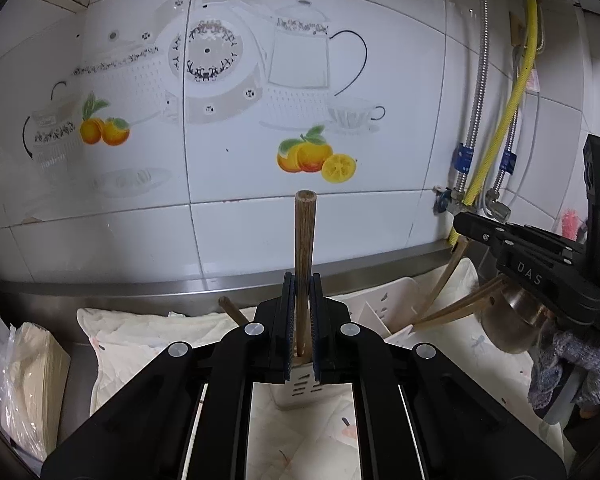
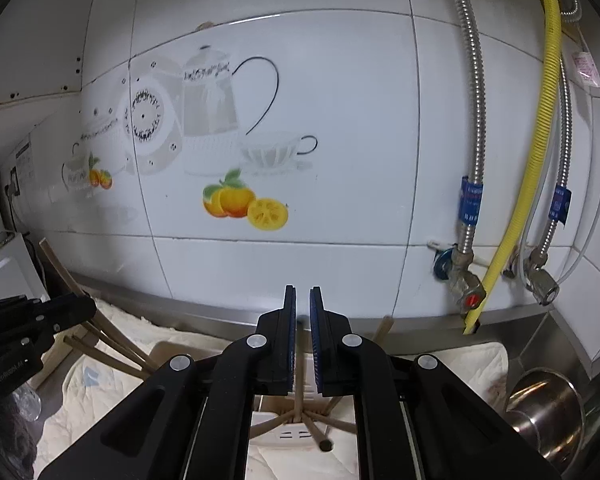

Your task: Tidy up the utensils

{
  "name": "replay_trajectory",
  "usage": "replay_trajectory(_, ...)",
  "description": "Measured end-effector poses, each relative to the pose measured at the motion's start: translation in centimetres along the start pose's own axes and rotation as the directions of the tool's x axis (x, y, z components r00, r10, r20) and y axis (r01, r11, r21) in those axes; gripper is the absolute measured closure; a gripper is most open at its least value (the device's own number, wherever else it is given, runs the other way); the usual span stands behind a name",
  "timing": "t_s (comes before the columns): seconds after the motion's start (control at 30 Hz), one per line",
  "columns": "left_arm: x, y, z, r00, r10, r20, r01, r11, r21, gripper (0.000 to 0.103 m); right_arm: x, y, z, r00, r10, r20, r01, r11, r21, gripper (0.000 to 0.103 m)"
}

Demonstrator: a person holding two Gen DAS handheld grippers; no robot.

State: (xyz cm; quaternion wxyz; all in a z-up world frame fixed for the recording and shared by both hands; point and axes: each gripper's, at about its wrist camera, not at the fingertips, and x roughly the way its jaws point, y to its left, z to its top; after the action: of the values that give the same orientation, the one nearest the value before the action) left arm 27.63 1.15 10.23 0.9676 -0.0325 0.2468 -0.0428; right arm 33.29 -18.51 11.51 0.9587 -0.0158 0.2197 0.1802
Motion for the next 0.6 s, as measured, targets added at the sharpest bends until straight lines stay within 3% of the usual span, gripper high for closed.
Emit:
replay_trajectory(0.33,-1.2,-0.1,0.1,1.000,-0.010,0.008,0.010,1.000,0.004,0.095,-1.3,0.2,-0.3,1.000,0.004,0.011,-0.004,1.000,0.004,0.095)
replay_trajectory(0.6,-4.2,-0.2,-0.7,0.999,-0.021,0.043,0.021,1.000,-0.005,0.081,-4.5,0.8,-0.6,0.999,-0.014,0.051,0.014,1.000,-0.015,0.071)
